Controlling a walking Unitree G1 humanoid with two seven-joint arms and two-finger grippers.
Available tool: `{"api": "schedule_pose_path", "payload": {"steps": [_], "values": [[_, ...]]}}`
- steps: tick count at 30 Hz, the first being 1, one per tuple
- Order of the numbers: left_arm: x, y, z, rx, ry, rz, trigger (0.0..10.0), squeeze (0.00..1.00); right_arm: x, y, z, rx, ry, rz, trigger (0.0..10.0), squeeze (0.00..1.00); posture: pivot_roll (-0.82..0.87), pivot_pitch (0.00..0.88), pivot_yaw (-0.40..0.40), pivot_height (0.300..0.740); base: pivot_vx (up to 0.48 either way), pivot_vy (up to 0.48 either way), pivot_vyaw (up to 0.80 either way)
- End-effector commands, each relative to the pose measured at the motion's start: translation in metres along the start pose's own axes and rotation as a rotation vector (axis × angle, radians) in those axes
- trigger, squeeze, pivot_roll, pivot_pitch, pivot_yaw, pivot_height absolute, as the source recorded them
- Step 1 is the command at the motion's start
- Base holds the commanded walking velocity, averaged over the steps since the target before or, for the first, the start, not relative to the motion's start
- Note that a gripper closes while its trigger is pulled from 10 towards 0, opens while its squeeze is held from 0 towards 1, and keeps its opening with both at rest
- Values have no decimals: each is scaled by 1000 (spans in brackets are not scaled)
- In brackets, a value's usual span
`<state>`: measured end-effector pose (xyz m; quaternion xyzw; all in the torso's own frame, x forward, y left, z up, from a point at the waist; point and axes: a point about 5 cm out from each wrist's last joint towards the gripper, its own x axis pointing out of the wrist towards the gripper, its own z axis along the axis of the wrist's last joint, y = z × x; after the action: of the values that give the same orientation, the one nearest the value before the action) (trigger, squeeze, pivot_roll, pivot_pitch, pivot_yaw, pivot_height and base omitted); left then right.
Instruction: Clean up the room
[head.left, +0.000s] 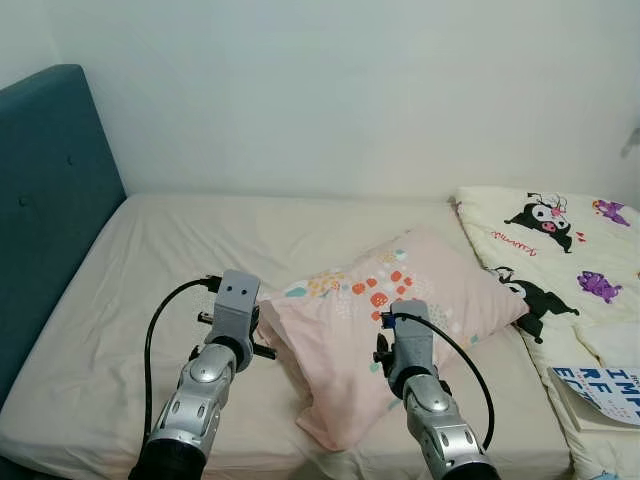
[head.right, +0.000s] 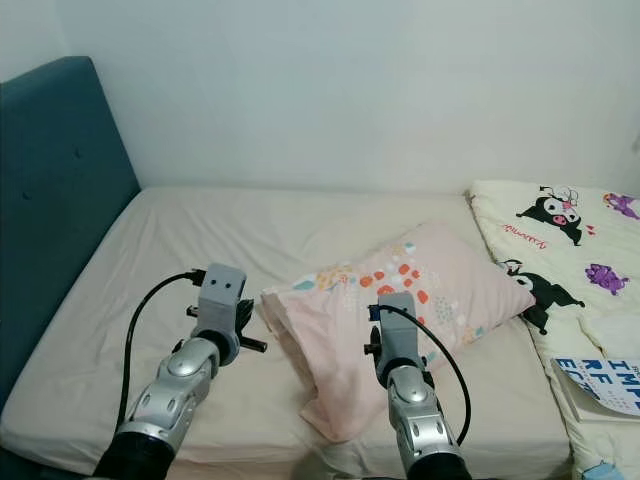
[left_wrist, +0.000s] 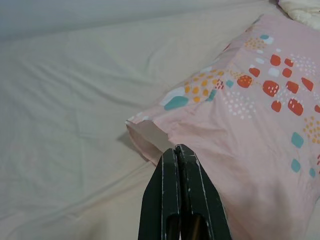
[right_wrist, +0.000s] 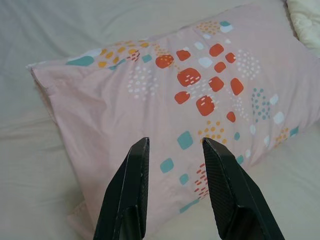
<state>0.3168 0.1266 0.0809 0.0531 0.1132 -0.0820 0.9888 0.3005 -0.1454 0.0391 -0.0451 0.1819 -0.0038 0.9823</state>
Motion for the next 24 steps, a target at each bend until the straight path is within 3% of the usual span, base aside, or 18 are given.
{"api": "schedule_pose_path", "payload": {"steps": [1, 24], "values": [[0, 0, -2, 1, 8, 2, 10000, 0, 0, -1, 1, 15, 3, -4, 10000, 0, -8, 0, -54, 725, 0, 0, 0], [-3, 3, -6, -12, 15, 29, 10000, 0, 3, -1, 6, 13, -2, 10, 10000, 0, -8, 0, -70, 627, 0, 0, 0]]}}
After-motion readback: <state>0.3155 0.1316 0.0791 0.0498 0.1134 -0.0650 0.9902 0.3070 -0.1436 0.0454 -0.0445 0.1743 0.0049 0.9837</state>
